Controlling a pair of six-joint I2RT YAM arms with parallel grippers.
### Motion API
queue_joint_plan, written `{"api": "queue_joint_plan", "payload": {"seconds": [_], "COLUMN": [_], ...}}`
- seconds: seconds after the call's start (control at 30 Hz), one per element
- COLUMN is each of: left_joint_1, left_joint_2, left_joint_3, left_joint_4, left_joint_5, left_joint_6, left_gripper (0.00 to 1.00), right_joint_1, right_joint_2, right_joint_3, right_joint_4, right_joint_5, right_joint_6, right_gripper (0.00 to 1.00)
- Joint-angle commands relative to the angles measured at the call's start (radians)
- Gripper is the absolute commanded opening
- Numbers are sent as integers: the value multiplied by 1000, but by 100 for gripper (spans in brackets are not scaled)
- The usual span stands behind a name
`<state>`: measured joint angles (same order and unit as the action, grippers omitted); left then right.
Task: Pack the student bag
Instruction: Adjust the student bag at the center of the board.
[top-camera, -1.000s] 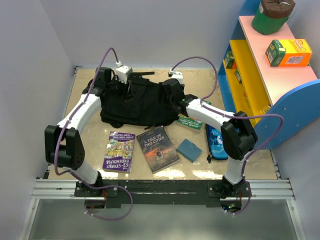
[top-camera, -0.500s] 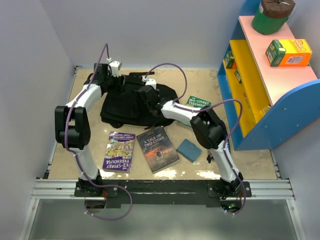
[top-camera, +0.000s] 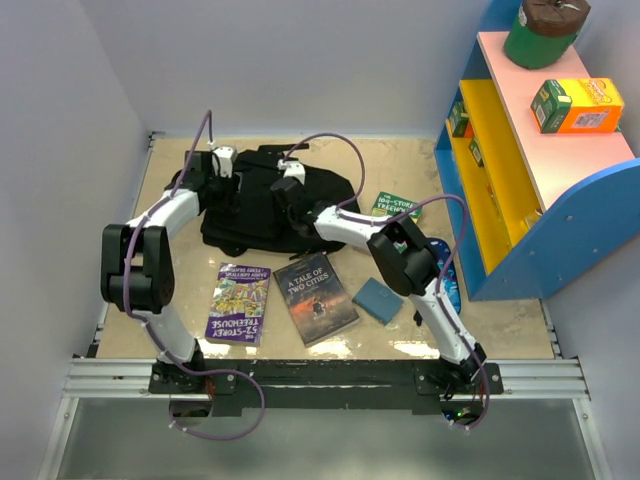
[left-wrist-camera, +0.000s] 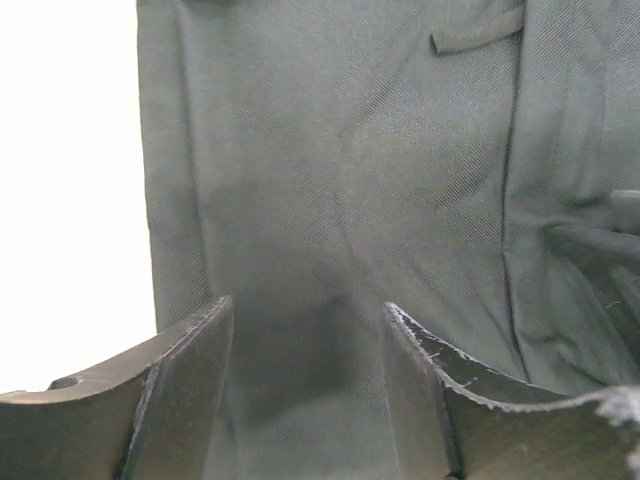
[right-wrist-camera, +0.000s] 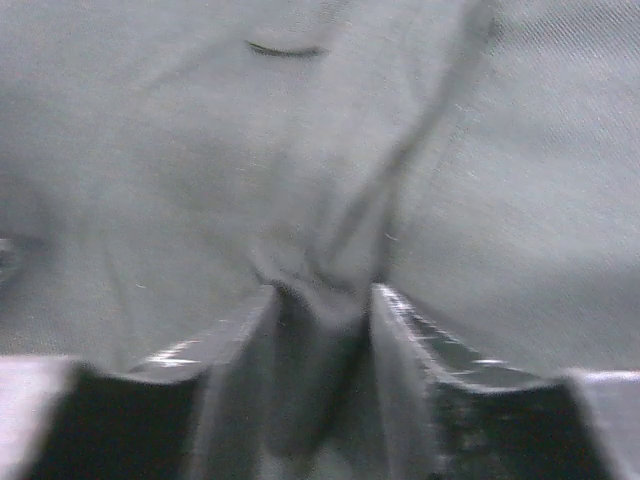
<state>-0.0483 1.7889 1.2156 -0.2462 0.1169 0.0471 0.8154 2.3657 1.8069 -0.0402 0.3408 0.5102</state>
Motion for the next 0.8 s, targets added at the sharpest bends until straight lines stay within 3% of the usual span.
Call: {"api": "queue_joint_plan", "payload": {"seconds": [0.0,0.1,0.3,0.47,0.6,0.77], "left_joint_1": [19,19,-1,-67,-96,-97], "left_joint_2": [-109,-154,-129,62,179,231], "left_joint_3": [-25,-22,48,218,353,377], "left_joint_4": [42,41,76,38,-7,-47], "left_joint_5": [12,102,323,283,332,385], "left_joint_6": [22,40,172,278,348,480], "left_gripper": [63,62,70,73,73,71], "right_joint_1": [8,25,41,42,42,42], "right_joint_2": [-103,-189,-284,-306,-312,-335], "right_joint_3": [-173,-314,-483,-521,-535,-583], "right_joint_4": [3,72,128,111,97,62], "right_joint_5": [-51,-82,-141,-120,-118,-85], "right_joint_6": [5,-10,-30,-35,-36,-24], "right_gripper": [30,13,0,0,0,0]}}
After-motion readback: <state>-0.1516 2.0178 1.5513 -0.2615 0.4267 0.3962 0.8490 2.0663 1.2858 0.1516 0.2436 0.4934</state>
